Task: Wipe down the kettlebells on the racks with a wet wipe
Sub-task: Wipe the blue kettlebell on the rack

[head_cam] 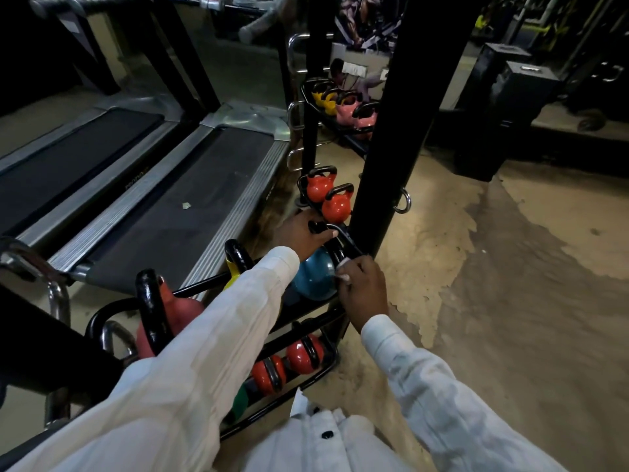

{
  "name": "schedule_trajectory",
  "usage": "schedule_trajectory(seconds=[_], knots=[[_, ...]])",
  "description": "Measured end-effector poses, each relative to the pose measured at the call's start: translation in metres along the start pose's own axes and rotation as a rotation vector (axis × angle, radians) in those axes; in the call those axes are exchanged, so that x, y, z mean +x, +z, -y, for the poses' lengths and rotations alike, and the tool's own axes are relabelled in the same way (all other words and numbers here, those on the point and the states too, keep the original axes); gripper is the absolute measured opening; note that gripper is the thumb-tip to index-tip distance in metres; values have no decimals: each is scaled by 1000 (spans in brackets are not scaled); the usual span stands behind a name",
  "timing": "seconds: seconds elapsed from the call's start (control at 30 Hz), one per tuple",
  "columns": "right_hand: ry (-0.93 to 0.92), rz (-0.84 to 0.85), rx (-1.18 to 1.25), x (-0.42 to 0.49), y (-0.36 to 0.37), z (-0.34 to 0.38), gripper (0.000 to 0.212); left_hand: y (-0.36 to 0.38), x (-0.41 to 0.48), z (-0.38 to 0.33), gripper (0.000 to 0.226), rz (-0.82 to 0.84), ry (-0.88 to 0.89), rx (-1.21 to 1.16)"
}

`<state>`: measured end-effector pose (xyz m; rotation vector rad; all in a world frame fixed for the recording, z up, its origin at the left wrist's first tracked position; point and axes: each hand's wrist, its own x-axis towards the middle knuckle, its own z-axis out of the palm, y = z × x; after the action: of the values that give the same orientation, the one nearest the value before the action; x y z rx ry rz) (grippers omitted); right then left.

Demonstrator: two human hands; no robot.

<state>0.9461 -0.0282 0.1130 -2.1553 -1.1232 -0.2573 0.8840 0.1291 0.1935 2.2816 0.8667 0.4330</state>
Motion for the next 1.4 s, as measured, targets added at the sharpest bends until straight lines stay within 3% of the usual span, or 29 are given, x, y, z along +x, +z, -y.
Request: schedule_trajectory(seconds=[0.27, 0.4, 0.6, 0.8, 1.0, 1.2, 1.4], knots=[[223, 35, 197, -21, 10, -5, 10, 1, 1, 1, 39, 8, -18, -5], [241, -29, 325, -11, 5, 0, 12, 2, 2, 3, 40, 7, -17, -7], [386, 64, 444, -29, 6, -22, 22, 6, 7, 8, 42, 12, -15, -3], [452, 78, 623, -15, -6, -17, 14, 7, 15, 14, 52, 24, -34, 37], [473, 133, 677, -24, -4, -27, 10, 10, 21, 14, 29, -47, -39, 9], [338, 170, 718, 37, -16, -13, 13, 13, 24, 9, 18, -123, -121, -40], [63, 160, 376, 22, -12, -27, 15, 21, 25, 7, 17, -251, -170, -137]])
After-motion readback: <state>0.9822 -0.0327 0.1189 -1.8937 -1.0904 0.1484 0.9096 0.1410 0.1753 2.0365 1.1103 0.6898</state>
